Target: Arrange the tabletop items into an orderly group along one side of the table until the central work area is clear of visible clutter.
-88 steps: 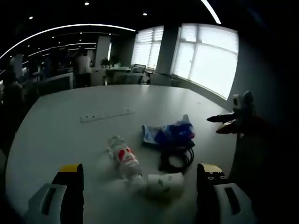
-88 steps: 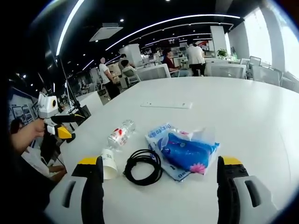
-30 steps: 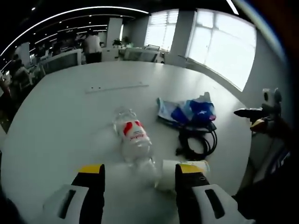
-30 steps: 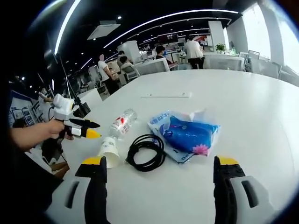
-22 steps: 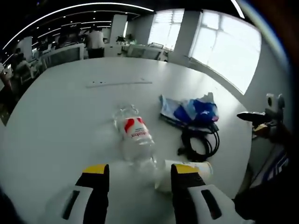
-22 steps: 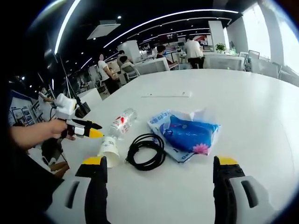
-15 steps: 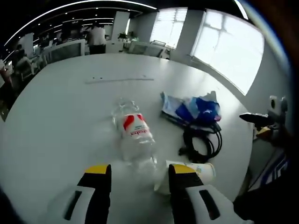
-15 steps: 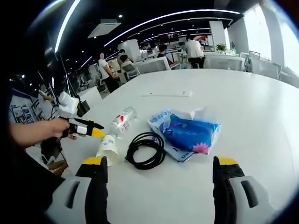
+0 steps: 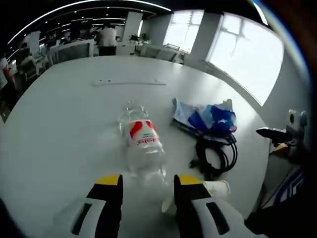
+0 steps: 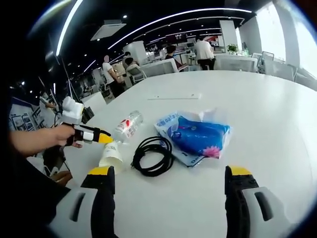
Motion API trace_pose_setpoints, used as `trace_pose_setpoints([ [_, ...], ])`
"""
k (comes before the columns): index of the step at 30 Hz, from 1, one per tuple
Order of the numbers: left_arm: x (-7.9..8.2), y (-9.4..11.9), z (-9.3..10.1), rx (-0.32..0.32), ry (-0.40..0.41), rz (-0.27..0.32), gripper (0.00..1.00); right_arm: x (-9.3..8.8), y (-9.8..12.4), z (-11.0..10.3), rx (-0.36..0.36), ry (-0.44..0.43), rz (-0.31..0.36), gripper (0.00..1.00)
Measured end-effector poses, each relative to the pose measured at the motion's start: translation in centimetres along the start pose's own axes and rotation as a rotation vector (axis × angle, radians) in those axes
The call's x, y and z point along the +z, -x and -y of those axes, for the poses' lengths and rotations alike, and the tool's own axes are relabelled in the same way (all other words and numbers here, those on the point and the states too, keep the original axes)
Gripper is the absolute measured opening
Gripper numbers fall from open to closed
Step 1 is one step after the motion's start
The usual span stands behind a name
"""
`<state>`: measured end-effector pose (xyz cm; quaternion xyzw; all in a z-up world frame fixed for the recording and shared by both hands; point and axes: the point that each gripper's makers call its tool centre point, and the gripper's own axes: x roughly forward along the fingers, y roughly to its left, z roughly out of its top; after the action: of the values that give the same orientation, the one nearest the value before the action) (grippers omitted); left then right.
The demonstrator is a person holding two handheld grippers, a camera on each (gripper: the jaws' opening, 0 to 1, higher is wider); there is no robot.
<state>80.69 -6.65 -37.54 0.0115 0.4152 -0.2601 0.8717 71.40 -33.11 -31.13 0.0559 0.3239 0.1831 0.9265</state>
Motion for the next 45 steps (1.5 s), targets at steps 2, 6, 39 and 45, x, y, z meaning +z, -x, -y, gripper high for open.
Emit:
trace_pose_setpoints([
  [2, -0.1, -0.1, 0.0, 0.001, 0.000, -0.004, 0.39, -0.1, 0.0, -0.1, -0.001, 0.002, -0.003, 0.88],
  [6, -0.6, -0.4, 0.2, 0.000, -0.005, -0.022, 0.39, -0.1, 0.0, 0.0, -0.002, -0.001, -0.004, 0.87],
  [39, -2.9, -2.1, 1.4, -0.009, 0.056, -0.155, 0.24, -0.8, -0.1, 0.6, -0.030, -0.023, -0.012, 0.85],
  [45, -3.0, -2.0, 1.3, 0.008, 0.081, -0.170, 0.23, -0.8, -0.1, 0.6, -0.034, -0.027, -0.009, 0.84],
])
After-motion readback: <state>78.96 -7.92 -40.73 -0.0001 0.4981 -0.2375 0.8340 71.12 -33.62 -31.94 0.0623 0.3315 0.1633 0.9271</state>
